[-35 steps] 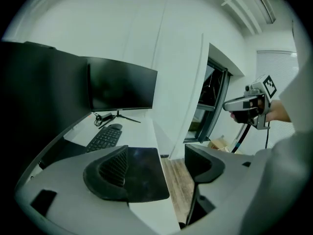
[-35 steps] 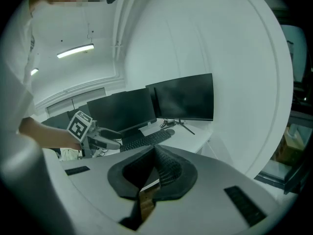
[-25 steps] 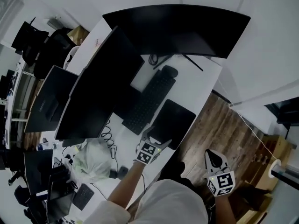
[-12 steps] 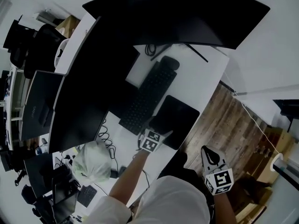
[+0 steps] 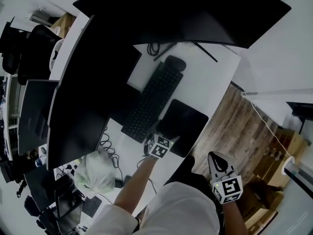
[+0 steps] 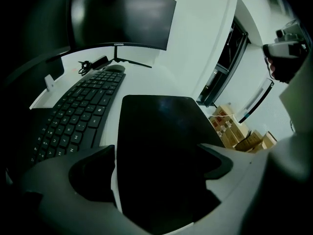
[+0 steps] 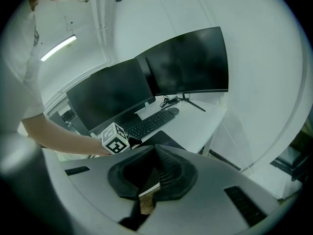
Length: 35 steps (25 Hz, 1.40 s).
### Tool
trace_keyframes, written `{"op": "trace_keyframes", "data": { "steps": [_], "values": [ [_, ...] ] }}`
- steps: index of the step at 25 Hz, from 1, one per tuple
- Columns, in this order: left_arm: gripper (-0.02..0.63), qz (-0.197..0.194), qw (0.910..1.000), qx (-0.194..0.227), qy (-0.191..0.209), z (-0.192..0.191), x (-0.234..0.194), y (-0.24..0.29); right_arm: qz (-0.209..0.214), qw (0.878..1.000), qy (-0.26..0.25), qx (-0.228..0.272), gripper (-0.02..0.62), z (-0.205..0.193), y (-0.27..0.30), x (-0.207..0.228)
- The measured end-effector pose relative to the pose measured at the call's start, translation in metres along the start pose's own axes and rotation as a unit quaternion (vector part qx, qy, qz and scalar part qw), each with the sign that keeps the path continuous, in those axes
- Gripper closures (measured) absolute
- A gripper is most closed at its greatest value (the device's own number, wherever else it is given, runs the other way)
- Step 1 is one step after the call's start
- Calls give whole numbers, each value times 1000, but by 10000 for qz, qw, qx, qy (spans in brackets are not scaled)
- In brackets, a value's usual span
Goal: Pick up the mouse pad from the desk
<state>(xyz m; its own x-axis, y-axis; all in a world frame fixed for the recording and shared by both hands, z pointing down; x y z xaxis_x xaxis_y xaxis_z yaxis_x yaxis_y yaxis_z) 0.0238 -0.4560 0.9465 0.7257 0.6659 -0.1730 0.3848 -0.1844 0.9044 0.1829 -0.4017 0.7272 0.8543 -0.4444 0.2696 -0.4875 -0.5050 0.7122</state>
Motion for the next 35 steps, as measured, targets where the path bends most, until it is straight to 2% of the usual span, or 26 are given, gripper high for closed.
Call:
{"op": "trace_keyframes", "data": {
  "steps": [2,9,16,19,22,25,30,35],
  "values": [
    [132,191,9997,-12,132,-1,-2,1,-4,10000,12,-5,583,1,3,-1],
    [166,326,9991,133,222,-1,2,2,-13,9999,146,-44,583,4,10,-2],
    [292,271,9993,64,256,-2,14,1,-108,9999,114,-51,583,7,5,-4],
    [384,111,9997,27,229,-2,20,0,-171,9998,69,-2,583,10,-1,-3],
    [463,-177,9998,59,24,2,28,-9,-224,9997,21,80,583,14,-13,-3],
    [536,-267,9995,155,72,8,40,-24,-254,9994,-28,212,583,18,-27,-3],
    [545,-270,9990,342,72,21,59,-50,-231,9986,-246,400,583,28,-51,3],
    [549,-164,9968,755,-217,42,76,-89,-18,9966,-571,601,583,41,-74,15]
  ]
}}
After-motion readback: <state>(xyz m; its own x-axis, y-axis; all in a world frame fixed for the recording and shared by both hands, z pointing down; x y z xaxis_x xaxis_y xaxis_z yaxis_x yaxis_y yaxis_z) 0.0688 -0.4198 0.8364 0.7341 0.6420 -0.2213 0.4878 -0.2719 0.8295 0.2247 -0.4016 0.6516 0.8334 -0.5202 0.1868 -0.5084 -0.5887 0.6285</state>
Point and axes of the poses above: the fingertips, and each gripper's own axes: y forward along the fingers, x to its right, z out of its top, the point moved 1 cm from there along -y, backward along the fingers, and after that the axes turned 6 degrees about -x, right-handed, at the moved point
